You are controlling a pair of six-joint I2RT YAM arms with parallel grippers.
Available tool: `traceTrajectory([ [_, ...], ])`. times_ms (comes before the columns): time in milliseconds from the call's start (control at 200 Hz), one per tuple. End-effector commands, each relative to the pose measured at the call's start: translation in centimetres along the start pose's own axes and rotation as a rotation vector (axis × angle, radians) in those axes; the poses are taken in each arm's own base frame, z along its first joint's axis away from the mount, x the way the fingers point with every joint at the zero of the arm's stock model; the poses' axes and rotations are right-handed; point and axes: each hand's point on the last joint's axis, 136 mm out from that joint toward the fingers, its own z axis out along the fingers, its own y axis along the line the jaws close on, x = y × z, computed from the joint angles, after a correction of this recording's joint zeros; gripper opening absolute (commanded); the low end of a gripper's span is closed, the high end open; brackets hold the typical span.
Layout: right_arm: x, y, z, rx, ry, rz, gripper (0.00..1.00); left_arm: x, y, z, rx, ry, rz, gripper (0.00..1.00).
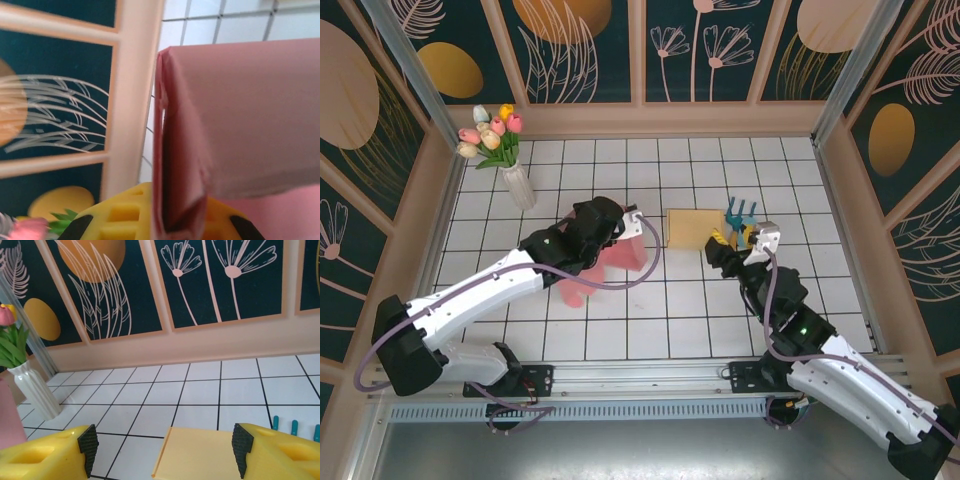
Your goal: Fold the paper box
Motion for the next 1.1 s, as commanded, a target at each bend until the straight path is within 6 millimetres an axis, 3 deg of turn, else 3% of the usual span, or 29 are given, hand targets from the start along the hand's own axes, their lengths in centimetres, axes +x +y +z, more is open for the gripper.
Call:
traceTrajectory([
  [0,0.1,0.3,0.0,-0.029,-0.016,0.019,0.75,2.1,-1.4,-0.7,0.128,0.091,0.444,0.00],
  [70,0.4,-0.1,0.0,-0.015,-0.010,0.021,0.75,2.8,-2.4,-0.7,0.225,0.133,0.570,0.00],
  [175,0.5,-0.5,-0.1,-0.001,-0.010,0.027,0.76,2.3,-4.0,0.0,0.300,0.115,0.666,0.00],
  [275,0.6,-1.0,-0.2,0.011,-0.018,0.037,0.77,3.1,-7.2,1.3,0.392,0.138,0.798,0.00],
  [510,1.0,-1.2,-0.2,0.011,-0.016,0.054,0.77,0.6,-13.9,6.3,0.412,0.019,0.899,0.00],
  [801,1.4,-1.5,-0.1,0.022,-0.011,0.053,0.78,-1.6,-18.9,9.3,0.463,-0.033,0.975,0.02],
  [906,1.5,-1.6,-0.1,0.026,-0.006,0.053,0.78,-1.7,-20.1,10.3,0.478,-0.028,0.973,0.09],
  [1096,1.4,-1.5,-0.1,0.018,-0.012,0.057,0.78,-3.3,-20.5,10.7,0.475,-0.058,0.933,0.35],
])
